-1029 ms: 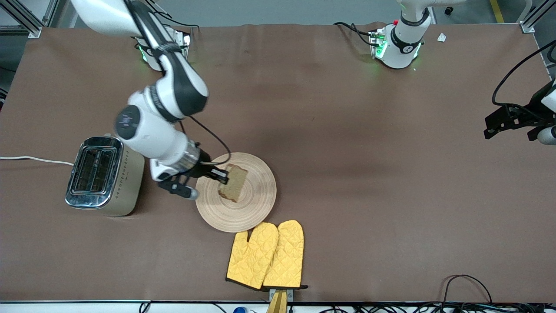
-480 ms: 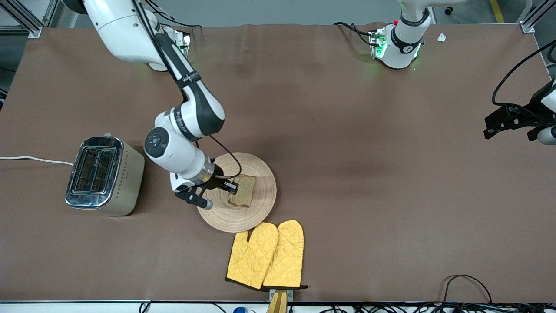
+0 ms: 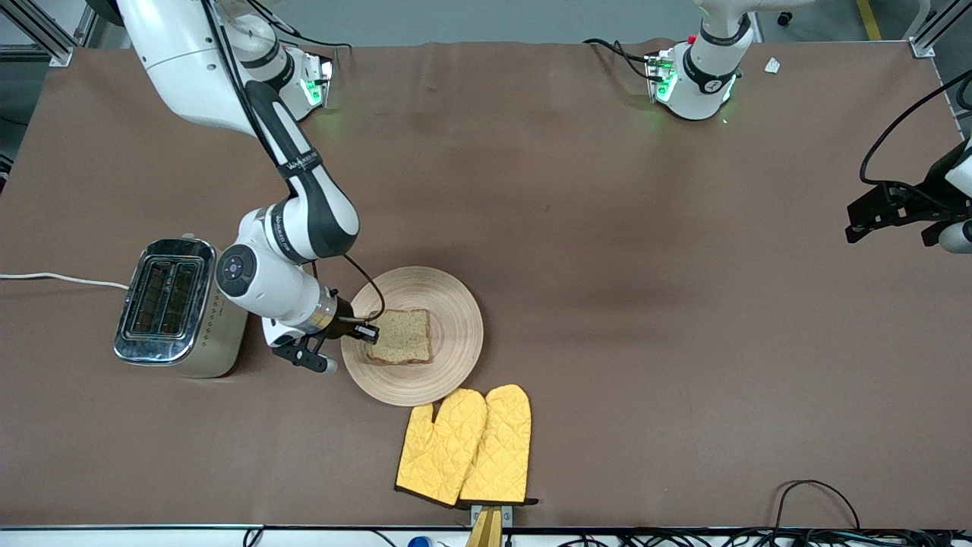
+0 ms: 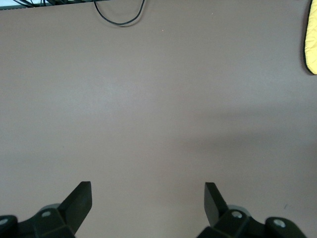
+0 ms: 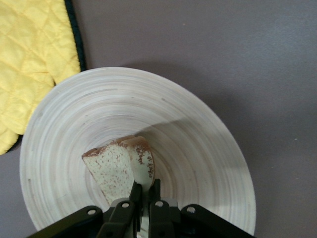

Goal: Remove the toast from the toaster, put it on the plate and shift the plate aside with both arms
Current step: 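Open the right gripper and withdraw it while the left gripper reaches the plate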

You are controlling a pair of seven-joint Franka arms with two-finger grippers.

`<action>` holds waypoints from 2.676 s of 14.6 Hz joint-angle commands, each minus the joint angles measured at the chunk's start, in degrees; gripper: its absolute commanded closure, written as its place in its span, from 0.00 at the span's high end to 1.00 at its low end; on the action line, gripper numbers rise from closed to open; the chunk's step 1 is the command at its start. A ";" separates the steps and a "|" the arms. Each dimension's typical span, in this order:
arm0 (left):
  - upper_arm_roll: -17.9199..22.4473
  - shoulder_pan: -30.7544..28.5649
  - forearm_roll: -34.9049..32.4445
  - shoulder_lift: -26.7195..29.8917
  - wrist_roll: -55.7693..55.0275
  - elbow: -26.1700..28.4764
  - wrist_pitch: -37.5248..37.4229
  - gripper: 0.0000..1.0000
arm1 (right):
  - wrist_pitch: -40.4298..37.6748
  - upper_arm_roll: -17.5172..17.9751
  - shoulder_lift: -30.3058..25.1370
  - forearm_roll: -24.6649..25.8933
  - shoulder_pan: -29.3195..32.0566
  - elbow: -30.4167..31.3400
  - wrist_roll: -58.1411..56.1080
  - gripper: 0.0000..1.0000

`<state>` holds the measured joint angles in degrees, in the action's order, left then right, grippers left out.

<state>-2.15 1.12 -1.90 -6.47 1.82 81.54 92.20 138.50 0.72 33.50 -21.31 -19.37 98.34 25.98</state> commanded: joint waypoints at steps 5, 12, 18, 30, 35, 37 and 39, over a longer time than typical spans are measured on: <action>-0.23 -0.24 6.97 -2.66 -0.24 0.72 -2.03 1.00 | 1.24 0.16 -0.98 -0.22 3.46 4.84 -4.36 0.46; -1.19 2.74 30.51 -18.12 -1.47 1.69 3.92 1.00 | -10.77 -0.72 -10.63 2.84 3.82 3.00 -4.28 0.85; -1.28 14.06 51.34 -33.50 -4.11 1.61 26.85 1.00 | -26.50 -4.94 -18.10 18.49 6.09 -4.56 -4.87 0.97; -2.42 28.76 77.40 -52.50 9.08 -9.46 45.51 1.00 | -40.67 -5.20 -33.23 22.81 19.10 -4.39 -22.28 1.00; -2.51 31.13 79.51 -53.30 9.08 -10.43 46.84 0.92 | -40.77 -5.20 -33.41 22.81 20.78 -4.21 -24.23 1.00; -2.51 31.92 79.51 -53.39 9.60 -10.43 47.80 0.51 | -40.77 -5.20 -33.41 22.81 20.69 -4.30 -24.66 1.00; -2.51 32.45 79.59 -53.65 10.04 -10.43 48.68 0.13 | -40.94 -5.11 -33.41 22.81 20.69 -4.21 -24.67 1.00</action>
<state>-4.67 32.79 76.22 -58.88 10.43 72.70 139.21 97.27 -5.07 1.05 0.43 0.84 92.86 1.84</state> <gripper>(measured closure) 0.335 0.000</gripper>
